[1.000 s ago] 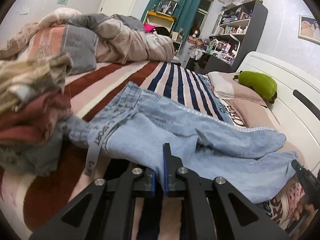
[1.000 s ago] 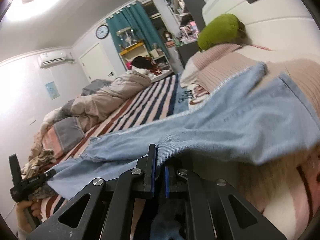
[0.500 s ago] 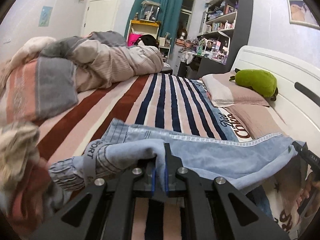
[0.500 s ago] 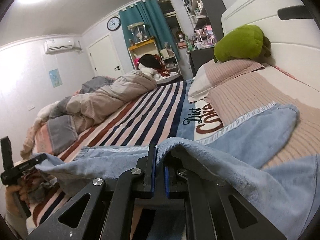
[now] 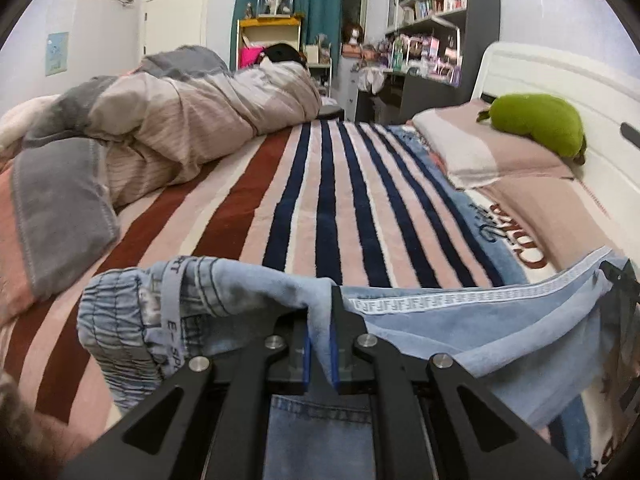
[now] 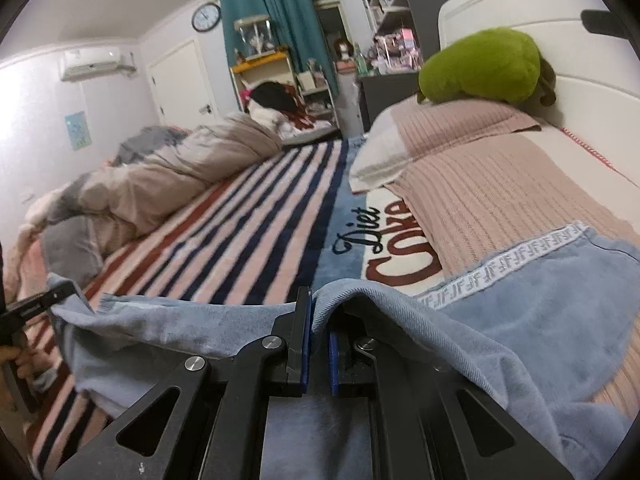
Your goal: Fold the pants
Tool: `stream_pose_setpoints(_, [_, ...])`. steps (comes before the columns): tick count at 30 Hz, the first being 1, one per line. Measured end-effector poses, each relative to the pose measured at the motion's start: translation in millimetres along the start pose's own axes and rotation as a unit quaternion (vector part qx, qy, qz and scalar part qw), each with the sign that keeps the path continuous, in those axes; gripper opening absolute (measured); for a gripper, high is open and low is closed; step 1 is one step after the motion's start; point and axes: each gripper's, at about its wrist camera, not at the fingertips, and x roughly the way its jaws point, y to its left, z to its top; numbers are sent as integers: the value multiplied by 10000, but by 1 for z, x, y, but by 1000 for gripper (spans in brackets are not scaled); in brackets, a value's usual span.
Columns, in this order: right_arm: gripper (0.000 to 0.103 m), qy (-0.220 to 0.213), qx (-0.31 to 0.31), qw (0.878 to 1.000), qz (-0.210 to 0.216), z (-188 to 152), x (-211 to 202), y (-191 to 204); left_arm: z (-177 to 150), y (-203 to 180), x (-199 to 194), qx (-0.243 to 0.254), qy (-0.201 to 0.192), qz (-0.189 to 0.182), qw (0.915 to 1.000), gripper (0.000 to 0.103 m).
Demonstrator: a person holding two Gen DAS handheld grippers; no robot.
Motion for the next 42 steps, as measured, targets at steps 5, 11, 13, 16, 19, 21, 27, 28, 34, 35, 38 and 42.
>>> stream_pose_setpoints(5, [2, 571, -232, 9978, -249, -2, 48, -5, 2, 4, 45, 51, 394, 31, 9992, 8])
stream_pose_setpoints(11, [26, 1160, -474, 9914, -387, -7, 79, 0, -4, 6, 70, 210, 909, 70, 9956, 26])
stream_pose_setpoints(13, [45, 1212, -425, 9914, -243, -7, 77, 2, -4, 9, 55, 142, 708, -65, 9974, 65])
stream_pose_setpoints(16, [55, 1141, -370, 9927, 100, -5, 63, 8, -1, 7, 24, 224, 283, -250, 9990, 81])
stream_pose_setpoints(19, [56, 1069, -325, 9930, 377, -4, 46, 19, -3, 7, -2, 261, 131, -364, 9989, 81])
stream_pose_setpoints(21, [57, 987, -336, 9933, 502, -5, 36, 29, -5, 7, -11, 346, 135, -312, 9988, 81])
stream_pose_setpoints(27, [58, 723, -982, 9915, 452, -8, 18, 68, -18, 35, -2, 389, 360, 277, 9982, 82])
stream_pose_setpoints(28, [58, 697, -1170, 9892, 537, -9, 17, 76, -20, 44, 3, 283, 423, 287, 9983, 82])
stream_pose_setpoints(34, [58, 1369, -1983, 9656, 982, -22, 60, 117, -25, 67, 17, 203, 628, 434, 9969, 82])
stream_pose_setpoints(35, [58, 1473, -2167, 9596, 1025, -27, 70, 123, -27, 70, 18, 206, 647, 423, 9968, 82])
stream_pose_setpoints(38, [58, 1640, -2703, 9422, 1107, -39, 92, 140, -28, 75, 21, 159, 690, 482, 9963, 82])
stream_pose_setpoints(42, [0, 1728, -3110, 9331, 527, -47, 120, 152, -29, 80, 25, 111, 725, 531, 9959, 82])
